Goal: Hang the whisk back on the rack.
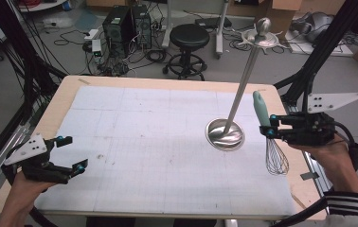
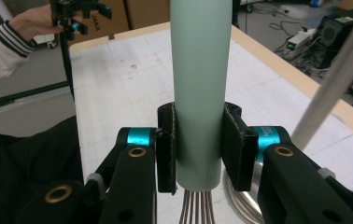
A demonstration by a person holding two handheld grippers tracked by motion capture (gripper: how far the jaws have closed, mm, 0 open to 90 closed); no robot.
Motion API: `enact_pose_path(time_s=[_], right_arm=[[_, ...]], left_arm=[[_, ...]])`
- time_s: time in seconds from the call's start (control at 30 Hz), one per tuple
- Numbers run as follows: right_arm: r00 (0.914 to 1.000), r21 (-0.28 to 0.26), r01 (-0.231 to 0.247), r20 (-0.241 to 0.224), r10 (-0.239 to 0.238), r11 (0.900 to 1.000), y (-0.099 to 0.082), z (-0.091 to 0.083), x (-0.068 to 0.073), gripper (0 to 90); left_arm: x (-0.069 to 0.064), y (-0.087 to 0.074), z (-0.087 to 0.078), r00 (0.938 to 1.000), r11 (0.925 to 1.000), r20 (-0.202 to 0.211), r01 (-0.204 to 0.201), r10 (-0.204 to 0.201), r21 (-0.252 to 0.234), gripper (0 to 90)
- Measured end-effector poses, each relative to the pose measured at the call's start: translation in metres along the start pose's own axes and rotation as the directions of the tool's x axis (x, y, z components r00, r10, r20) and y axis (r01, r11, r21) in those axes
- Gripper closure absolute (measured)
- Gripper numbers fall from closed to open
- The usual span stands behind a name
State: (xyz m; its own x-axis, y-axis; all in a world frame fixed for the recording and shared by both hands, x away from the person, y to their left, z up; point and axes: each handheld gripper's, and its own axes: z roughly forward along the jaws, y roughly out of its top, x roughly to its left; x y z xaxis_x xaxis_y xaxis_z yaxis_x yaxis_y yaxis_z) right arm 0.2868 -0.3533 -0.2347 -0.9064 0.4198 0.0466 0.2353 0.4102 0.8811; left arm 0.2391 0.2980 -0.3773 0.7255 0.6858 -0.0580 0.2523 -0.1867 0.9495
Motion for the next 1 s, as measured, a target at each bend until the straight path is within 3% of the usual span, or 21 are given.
enact_pose_path(time_s=[0.7,1.0], right_arm=[[0.9946,-0.070,-0.042,0.092,0.049,0.9966,0.011,-0.040,-0.023,69.2],[0.9917,-0.061,-0.058,0.111,0.064,0.9964,0.014,-0.049,-0.034,69.2]], left_arm=[[0.000,0.001,-0.001,1.0000,1.0000,-0.003,-0.002,0.002,0.004,1.7],[-0.002,0.002,0.001,1.0000,0.9999,0.002,-0.006,0.006,0.009,1.7]])
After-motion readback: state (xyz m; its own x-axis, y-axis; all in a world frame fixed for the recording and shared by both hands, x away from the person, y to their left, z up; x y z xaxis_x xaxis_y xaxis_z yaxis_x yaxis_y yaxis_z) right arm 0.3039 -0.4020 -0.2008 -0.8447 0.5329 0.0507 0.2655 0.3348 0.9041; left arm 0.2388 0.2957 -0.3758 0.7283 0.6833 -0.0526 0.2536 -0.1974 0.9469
